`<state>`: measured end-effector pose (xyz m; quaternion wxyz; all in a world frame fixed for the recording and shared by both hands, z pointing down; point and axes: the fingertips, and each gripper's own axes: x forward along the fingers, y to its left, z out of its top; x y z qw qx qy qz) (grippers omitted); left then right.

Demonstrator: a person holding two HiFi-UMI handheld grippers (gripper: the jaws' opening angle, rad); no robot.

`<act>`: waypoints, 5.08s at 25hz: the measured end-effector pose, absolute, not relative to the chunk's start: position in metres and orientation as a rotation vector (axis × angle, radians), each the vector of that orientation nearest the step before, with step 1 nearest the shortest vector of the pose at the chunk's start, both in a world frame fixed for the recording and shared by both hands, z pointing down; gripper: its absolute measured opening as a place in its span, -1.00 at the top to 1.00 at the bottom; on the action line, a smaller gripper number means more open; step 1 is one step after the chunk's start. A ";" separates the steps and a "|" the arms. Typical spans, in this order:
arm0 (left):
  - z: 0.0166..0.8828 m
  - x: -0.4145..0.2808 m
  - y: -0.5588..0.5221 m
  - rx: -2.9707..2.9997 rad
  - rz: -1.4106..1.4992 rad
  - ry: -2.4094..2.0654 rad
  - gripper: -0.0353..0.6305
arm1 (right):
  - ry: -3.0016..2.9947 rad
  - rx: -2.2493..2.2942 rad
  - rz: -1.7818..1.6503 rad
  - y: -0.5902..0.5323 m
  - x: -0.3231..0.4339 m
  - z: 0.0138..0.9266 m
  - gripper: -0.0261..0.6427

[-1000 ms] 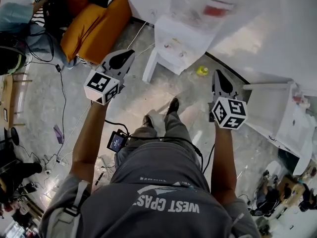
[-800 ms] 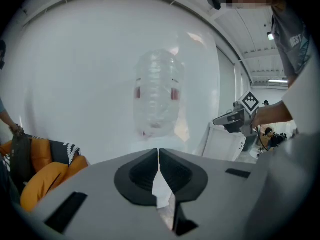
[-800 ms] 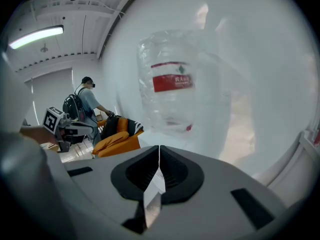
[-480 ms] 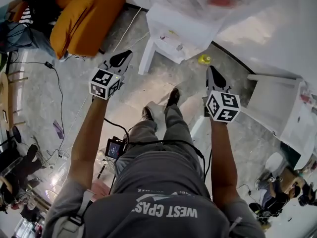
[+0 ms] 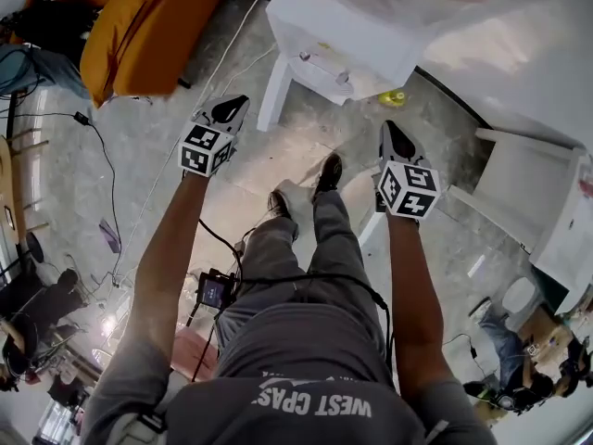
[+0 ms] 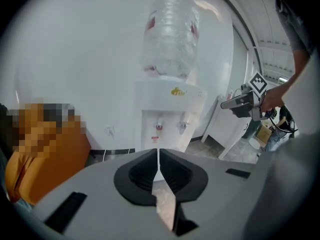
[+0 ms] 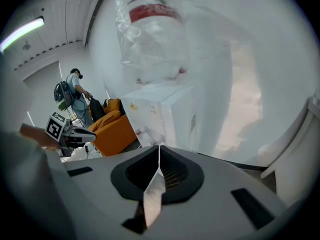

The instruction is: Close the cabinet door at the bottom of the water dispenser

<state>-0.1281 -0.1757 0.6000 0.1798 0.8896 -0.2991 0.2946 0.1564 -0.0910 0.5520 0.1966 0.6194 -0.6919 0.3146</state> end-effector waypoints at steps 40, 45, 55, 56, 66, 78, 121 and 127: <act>0.929 -0.156 -0.154 2.052 1.033 -0.811 0.70 | -1.728 1.603 1.067 -0.046 0.164 0.815 0.71; 0.929 -0.149 -0.148 1.990 0.850 -0.839 0.71 | -1.724 1.602 1.078 -0.042 0.166 0.823 0.71; 0.927 -0.067 -0.119 2.068 0.736 -0.671 0.71 | -1.689 1.614 1.087 -0.026 0.180 0.825 0.71; 0.926 -0.057 -0.119 2.079 0.728 -0.651 0.71 | -1.683 1.618 1.088 -0.025 0.183 0.826 0.71; 0.929 0.032 -0.134 2.249 0.703 -0.548 0.71 | -1.637 1.646 1.090 -0.019 0.209 0.836 0.71; 0.940 0.072 -0.164 2.301 0.731 -0.550 0.75 | -1.618 1.679 1.094 -0.031 0.222 0.838 0.71; 0.615 -0.010 -0.187 2.374 0.563 -0.688 0.76 | -1.765 1.742 1.032 -0.078 0.212 0.610 0.71; 0.502 -0.023 -0.191 2.499 0.381 -0.746 0.76 | -1.898 1.786 0.902 -0.091 0.196 0.523 0.72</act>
